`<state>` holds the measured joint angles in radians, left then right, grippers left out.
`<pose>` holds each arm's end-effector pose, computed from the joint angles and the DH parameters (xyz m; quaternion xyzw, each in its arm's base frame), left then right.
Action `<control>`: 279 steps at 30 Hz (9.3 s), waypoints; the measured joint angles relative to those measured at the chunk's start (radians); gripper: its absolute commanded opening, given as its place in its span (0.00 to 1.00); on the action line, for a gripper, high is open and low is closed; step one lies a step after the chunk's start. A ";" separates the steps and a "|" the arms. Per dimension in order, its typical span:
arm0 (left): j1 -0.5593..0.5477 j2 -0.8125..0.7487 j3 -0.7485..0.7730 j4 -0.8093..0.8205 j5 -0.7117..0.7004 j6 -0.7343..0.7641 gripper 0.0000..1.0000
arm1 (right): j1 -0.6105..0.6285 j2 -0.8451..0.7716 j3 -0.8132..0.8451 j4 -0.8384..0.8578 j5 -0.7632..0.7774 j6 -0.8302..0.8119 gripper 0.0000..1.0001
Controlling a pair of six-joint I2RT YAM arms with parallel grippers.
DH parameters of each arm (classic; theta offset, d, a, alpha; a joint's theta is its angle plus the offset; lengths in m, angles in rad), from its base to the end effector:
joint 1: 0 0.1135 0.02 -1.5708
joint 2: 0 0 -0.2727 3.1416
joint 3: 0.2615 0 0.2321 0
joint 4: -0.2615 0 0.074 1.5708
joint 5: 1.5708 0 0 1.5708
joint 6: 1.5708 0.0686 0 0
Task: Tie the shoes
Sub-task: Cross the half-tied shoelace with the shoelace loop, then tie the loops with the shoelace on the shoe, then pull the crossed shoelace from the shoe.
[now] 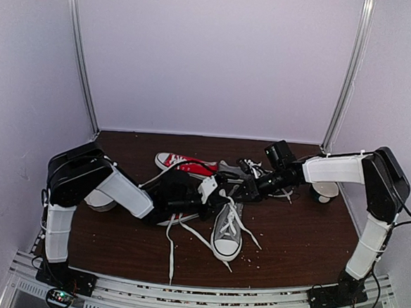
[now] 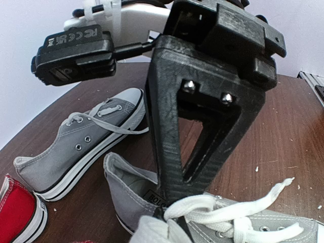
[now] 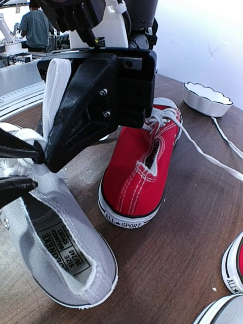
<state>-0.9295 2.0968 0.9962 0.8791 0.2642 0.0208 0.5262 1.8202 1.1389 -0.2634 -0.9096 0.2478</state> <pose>0.2541 -0.3703 0.1458 0.4273 0.6507 -0.3642 0.5112 0.2904 0.2313 0.1891 -0.2526 0.8277 0.4914 0.0985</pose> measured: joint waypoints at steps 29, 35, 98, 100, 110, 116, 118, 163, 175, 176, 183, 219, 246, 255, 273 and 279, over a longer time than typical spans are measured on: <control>0.001 0.028 -0.028 0.076 0.005 -0.101 0.00 | 0.003 -0.002 -0.066 0.105 -0.055 0.029 0.00; 0.001 0.029 -0.028 0.131 0.002 -0.108 0.00 | -0.007 -0.016 -0.084 0.110 -0.054 0.029 0.00; 0.006 0.047 -0.034 0.206 0.027 -0.154 0.35 | -0.014 -0.077 -0.133 0.177 0.009 0.051 0.00; 0.007 0.046 -0.049 0.220 0.027 -0.154 0.43 | -0.014 -0.077 -0.133 0.174 0.010 0.048 0.00; 0.026 0.029 -0.111 0.271 0.056 -0.189 0.57 | -0.014 -0.077 -0.133 0.155 0.009 0.040 0.00; 0.027 0.021 -0.119 0.309 0.056 -0.222 0.62 | -0.014 -0.077 -0.133 0.154 0.009 0.039 0.00; 0.028 0.021 -0.118 0.309 0.053 -0.235 0.61 | -0.014 -0.077 -0.133 0.154 0.009 0.039 0.00; 0.051 -0.020 -0.098 0.217 -0.069 -0.435 0.00 | -0.014 -0.211 -0.219 0.071 0.122 0.008 0.00; 0.052 -0.104 -0.058 -0.089 -0.111 -0.484 0.00 | -0.016 -0.237 -0.248 0.004 0.206 -0.014 0.00; 0.052 -0.104 -0.050 -0.111 -0.111 -0.484 0.00 | -0.016 -0.238 -0.253 0.001 0.211 -0.014 0.00; 0.052 -0.109 -0.032 -0.251 -0.122 -0.487 0.00 | -0.018 -0.240 -0.284 -0.012 0.235 -0.014 0.00; 0.063 -0.186 -0.053 -0.372 -0.216 -0.496 0.00 | 0.041 -0.323 -0.397 0.036 0.232 0.013 0.00; 0.079 -0.196 -0.058 -0.414 -0.230 -0.496 0.00 | 0.001 -0.216 -0.484 0.126 0.230 0.010 0.00; 0.079 -0.196 -0.058 -0.409 -0.196 -0.484 0.00 | 0.000 -0.240 -0.481 0.126 0.223 0.005 0.04; 0.074 -0.291 -0.077 -0.383 -0.144 -0.353 0.47 | 0.108 -0.309 -0.374 0.211 0.305 -0.085 0.31; 0.050 -0.320 -0.078 -0.372 -0.143 -0.268 0.45 | 0.109 -0.254 -0.322 0.193 0.328 -0.130 0.28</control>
<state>-0.8799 1.7767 0.9180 0.5072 0.1215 -0.2470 0.6353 1.5661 0.8169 -0.0704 -0.5812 0.1181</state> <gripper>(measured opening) 0.458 0.310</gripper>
